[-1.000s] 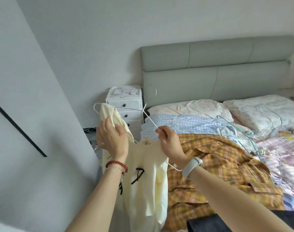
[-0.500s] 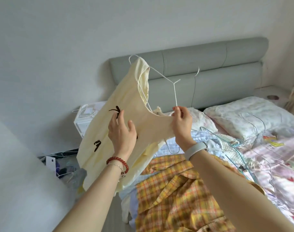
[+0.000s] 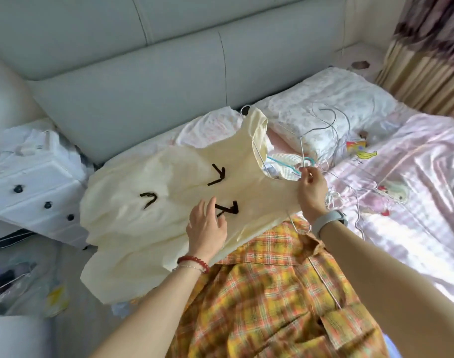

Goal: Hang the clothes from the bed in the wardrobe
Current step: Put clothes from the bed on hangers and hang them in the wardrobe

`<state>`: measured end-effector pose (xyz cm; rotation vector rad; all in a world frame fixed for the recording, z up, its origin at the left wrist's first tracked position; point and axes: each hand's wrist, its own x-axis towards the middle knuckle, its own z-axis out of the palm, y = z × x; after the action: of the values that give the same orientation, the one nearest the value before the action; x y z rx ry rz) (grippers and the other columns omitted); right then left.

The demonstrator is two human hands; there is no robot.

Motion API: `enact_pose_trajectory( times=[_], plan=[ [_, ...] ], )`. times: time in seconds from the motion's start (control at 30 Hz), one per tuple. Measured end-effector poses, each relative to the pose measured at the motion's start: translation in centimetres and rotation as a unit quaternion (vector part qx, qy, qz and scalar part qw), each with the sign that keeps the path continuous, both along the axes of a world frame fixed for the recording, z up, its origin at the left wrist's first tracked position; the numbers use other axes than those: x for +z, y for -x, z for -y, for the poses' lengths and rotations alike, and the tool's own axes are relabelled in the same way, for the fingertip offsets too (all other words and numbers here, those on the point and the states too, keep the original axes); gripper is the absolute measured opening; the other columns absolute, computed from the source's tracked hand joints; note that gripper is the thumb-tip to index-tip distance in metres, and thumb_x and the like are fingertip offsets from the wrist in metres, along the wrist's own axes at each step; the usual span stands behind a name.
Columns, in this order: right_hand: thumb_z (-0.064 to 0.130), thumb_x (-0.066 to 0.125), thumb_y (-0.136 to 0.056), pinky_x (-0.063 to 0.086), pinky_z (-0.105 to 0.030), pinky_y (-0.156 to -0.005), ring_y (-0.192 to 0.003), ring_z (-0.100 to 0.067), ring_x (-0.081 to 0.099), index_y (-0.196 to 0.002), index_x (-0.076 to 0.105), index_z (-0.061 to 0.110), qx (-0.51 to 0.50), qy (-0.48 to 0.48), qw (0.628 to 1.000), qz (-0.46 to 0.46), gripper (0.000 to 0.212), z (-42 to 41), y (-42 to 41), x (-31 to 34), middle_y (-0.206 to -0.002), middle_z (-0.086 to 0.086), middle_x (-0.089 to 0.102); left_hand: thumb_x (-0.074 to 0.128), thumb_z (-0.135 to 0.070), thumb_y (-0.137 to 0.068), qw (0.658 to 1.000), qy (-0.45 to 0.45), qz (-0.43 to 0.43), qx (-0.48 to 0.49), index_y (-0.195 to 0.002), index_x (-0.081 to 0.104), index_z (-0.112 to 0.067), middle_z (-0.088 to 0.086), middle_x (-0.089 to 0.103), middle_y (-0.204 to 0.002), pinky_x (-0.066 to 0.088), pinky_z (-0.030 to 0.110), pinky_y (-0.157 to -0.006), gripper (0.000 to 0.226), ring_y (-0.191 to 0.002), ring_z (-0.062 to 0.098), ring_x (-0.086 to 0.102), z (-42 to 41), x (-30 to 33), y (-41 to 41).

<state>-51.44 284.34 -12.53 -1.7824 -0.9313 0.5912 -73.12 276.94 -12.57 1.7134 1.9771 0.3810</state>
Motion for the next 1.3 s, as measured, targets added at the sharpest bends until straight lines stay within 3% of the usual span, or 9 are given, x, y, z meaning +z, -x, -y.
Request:
enact_pose_trajectory(
  times=[0.1,0.2,0.27,0.37,0.57,0.8,0.93,1.13,1.3],
  plan=[
    [0.011,0.041,-0.095,0.037,-0.034,-0.068,-0.084,-0.036,0.054,-0.097,0.059,-0.007,-0.018,0.036,0.999,0.002,0.026,-1.5,-2.3,-3.7,-0.094,-0.025,0.062,0.032,-0.035,-0.098,0.995,0.071,-0.053,-0.047,-0.147,0.011,-0.026,0.002,0.002,-0.156,0.012,0.048,-0.114,0.054,-0.143,0.025,0.000,-0.8,-4.6,-1.0],
    [0.011,0.035,-0.095,0.039,-0.037,-0.066,-0.070,-0.032,0.051,-0.094,0.058,-0.003,0.020,0.081,0.996,0.022,0.027,-2.7,-3.6,-6.6,-0.082,-0.022,0.059,0.028,-0.042,-0.097,0.983,0.130,-0.098,-0.089,-0.147,0.003,-0.032,0.000,-0.008,-0.156,0.007,0.053,-0.113,0.056,-0.143,0.027,-0.006,-1.4,-8.4,-1.3],
    [0.017,0.033,-0.096,0.041,-0.037,-0.082,-0.095,-0.033,0.054,-0.122,0.048,-0.001,0.065,0.150,0.986,0.039,0.035,-3.1,-4.2,-8.7,-0.109,-0.024,0.057,0.024,-0.048,-0.096,0.974,0.155,-0.125,-0.110,-0.146,-0.002,-0.035,-0.001,-0.012,-0.156,0.001,0.056,-0.112,0.057,-0.142,0.027,-0.011,-1.7,-10.5,-1.4],
    [0.026,0.031,-0.098,0.028,-0.046,-0.107,-0.130,-0.039,0.032,-0.143,0.021,0.003,0.166,0.273,0.943,0.093,0.051,-2.4,-4.6,-11.7,-0.142,-0.026,0.032,0.020,-0.054,-0.095,0.964,0.174,-0.151,-0.130,-0.145,-0.006,-0.038,0.000,-0.014,-0.155,-0.004,0.058,-0.110,0.058,-0.141,0.029,-0.014,-1.7,-12.7,-1.5],
    [0.028,0.022,-0.098,0.010,-0.049,-0.114,-0.142,-0.030,0.005,-0.145,0.013,0.013,0.313,0.370,0.853,0.194,0.050,0.0,-3.3,-14.1,-0.154,-0.013,0.010,0.026,-0.052,-0.095,0.957,0.181,-0.163,-0.160,-0.143,-0.002,-0.045,0.000,-0.003,-0.156,0.006,0.058,-0.110,0.056,-0.142,0.030,-0.004,-2.0,-12.8,-1.3],
    [0.030,0.030,-0.098,0.011,-0.048,-0.115,-0.142,-0.029,0.010,-0.144,0.022,0.013,0.295,0.297,0.872,0.255,0.050,4.2,-1.3,-9.9,-0.153,-0.011,0.016,0.032,-0.031,-0.096,0.974,0.118,-0.156,-0.118,-0.145,0.020,-0.027,0.004,0.010,-0.155,0.007,0.049,-0.113,0.050,-0.143,0.023,0.002,-0.7,-8.2,-0.4],
    [0.028,0.034,-0.097,0.012,-0.046,-0.115,-0.141,-0.027,0.015,-0.142,0.030,0.012,0.277,0.241,0.896,0.249,0.048,9.7,0.3,-6.4,-0.151,-0.011,0.025,0.035,-0.027,-0.096,0.983,0.019,-0.157,-0.093,-0.140,0.032,-0.023,0.002,0.027,-0.150,0.016,0.043,-0.110,0.045,-0.140,0.018,0.016,2.8,-4.0,0.9],
    [0.024,0.038,-0.096,0.017,-0.043,-0.114,-0.138,-0.025,0.024,-0.137,0.038,0.010,0.245,0.200,0.923,0.220,0.044,21.6,3.0,-1.6,-0.146,-0.010,0.036,0.042,-0.024,-0.094,0.993,-0.051,-0.098,-0.046,-0.131,0.048,-0.018,0.000,0.046,-0.137,0.029,0.041,-0.106,0.038,-0.130,0.017,0.037,12.6,1.0,2.3],
    [0.023,0.039,-0.096,0.021,-0.039,-0.113,-0.135,-0.024,0.030,-0.135,0.043,0.011,0.212,0.198,0.922,0.256,0.041,33.4,4.7,0.6,-0.142,-0.007,0.042,0.039,-0.028,-0.095,0.996,-0.045,-0.048,-0.055,-0.133,0.045,-0.020,-0.003,0.044,-0.138,0.028,0.041,-0.108,0.039,-0.129,0.015,0.036,22.9,2.3,1.4]
  ],
)
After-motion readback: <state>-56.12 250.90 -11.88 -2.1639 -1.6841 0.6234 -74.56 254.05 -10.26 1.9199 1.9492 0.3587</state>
